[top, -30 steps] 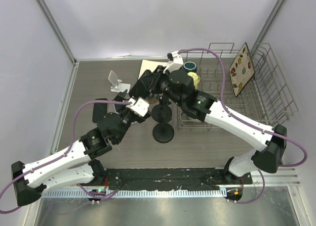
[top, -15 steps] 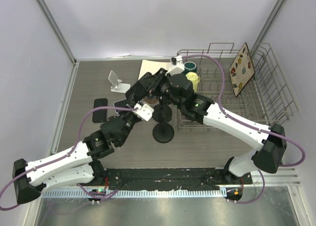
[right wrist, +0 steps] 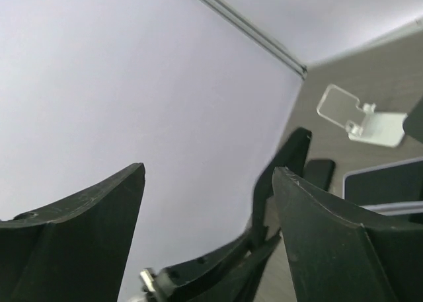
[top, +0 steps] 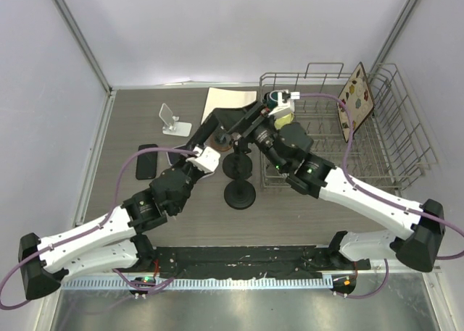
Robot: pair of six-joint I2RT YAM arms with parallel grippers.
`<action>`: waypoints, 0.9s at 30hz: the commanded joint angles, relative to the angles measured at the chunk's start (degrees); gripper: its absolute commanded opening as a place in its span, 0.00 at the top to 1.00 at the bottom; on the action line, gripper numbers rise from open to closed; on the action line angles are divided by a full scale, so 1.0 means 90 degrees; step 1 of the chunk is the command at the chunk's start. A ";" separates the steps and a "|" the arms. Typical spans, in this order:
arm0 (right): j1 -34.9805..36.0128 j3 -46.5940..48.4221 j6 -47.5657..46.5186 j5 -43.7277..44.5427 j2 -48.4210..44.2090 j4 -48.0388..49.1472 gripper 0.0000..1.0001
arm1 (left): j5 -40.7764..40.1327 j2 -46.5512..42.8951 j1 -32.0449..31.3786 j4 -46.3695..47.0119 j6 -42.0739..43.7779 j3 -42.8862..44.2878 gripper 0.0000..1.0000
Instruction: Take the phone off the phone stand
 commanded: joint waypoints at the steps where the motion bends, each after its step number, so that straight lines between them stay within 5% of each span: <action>1: 0.0016 -0.0241 -0.0377 0.0541 -0.0468 0.0916 0.14 | -0.0119 -0.0125 0.0263 -0.0162 -0.1108 0.0568 1.00; 5: 0.0016 -0.0427 -0.0991 0.0883 -0.0994 0.0955 0.13 | 0.0875 0.0090 0.1170 -0.1331 -0.2544 0.1046 1.00; 8: 0.0016 -0.0496 -0.1635 0.0981 -0.1385 0.0780 0.11 | 0.2231 0.0285 0.2612 -0.1802 -0.3685 0.1350 1.00; 17: 0.0016 -0.1032 -0.3239 0.1469 -0.2606 0.0086 0.08 | 0.5601 0.0384 0.4947 -0.1854 -0.6265 0.0756 1.00; 27: 0.0016 -0.1843 -0.4294 0.2006 -0.3788 -0.0266 0.09 | 0.7077 -0.0358 0.5410 -0.0945 -0.8512 -0.1596 1.00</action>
